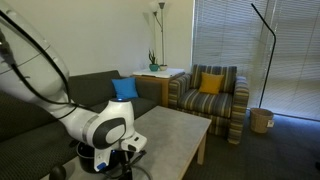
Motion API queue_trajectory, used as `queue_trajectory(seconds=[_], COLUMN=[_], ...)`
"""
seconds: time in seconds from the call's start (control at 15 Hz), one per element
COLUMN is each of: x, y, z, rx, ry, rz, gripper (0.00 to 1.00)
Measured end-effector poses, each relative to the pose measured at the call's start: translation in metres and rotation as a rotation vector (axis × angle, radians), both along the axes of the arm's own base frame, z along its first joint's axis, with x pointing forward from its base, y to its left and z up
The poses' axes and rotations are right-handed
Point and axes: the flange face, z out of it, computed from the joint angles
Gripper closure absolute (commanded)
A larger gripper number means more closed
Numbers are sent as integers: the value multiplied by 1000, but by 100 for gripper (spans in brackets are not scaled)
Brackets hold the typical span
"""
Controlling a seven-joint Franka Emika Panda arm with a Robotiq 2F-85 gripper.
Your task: Uncover the pot and cover it again
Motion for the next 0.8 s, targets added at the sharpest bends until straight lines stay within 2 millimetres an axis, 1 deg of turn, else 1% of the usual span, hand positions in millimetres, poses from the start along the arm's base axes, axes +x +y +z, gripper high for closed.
queue_trajectory(seconds=[0.4, 0.6, 0.67, 0.73, 0.8], x=[-2, -2, -2, -2, -2], y=[-9, -10, -10, -9, -9], z=[-2, -2, -2, -1, -1], rx=[43, 66, 71, 78, 83], ry=[9, 36, 45, 54, 62], rz=[28, 46, 52, 56, 62], gripper=[0, 0, 25, 26, 32])
